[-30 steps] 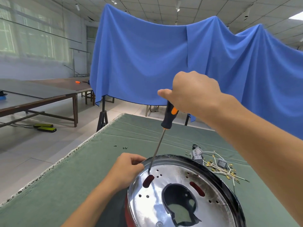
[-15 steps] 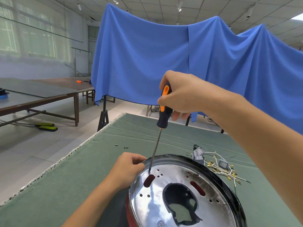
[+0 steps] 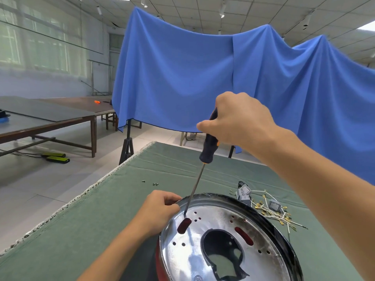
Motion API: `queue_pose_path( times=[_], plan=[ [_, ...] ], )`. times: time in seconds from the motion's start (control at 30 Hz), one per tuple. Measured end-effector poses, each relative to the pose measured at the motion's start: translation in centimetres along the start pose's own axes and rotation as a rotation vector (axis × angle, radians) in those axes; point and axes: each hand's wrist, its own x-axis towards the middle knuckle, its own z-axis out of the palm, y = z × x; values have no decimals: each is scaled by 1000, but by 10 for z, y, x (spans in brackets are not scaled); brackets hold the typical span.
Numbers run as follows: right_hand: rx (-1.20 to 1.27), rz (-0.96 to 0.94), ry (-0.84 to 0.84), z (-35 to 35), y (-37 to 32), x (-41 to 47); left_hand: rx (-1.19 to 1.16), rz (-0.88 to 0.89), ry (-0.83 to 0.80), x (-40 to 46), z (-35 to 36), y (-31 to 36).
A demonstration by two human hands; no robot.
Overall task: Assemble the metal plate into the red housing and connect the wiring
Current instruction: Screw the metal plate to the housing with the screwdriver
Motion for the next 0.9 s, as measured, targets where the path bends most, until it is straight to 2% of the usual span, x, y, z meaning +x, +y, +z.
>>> queue_pose_path(
  times=[0.1, 0.33, 0.53, 0.9],
  plan=[
    [12, 64, 108, 8, 4, 4, 2, -6, -3, 0, 0, -2],
    [318, 136, 236, 40, 2, -4, 71, -111, -133, 2, -4, -1],
    [309, 101, 309, 42, 3, -4, 297, -85, -182, 4, -6, 8],
    [382, 173, 447, 49, 9, -7, 326, -96, -164, 7, -3, 6]
  ],
)
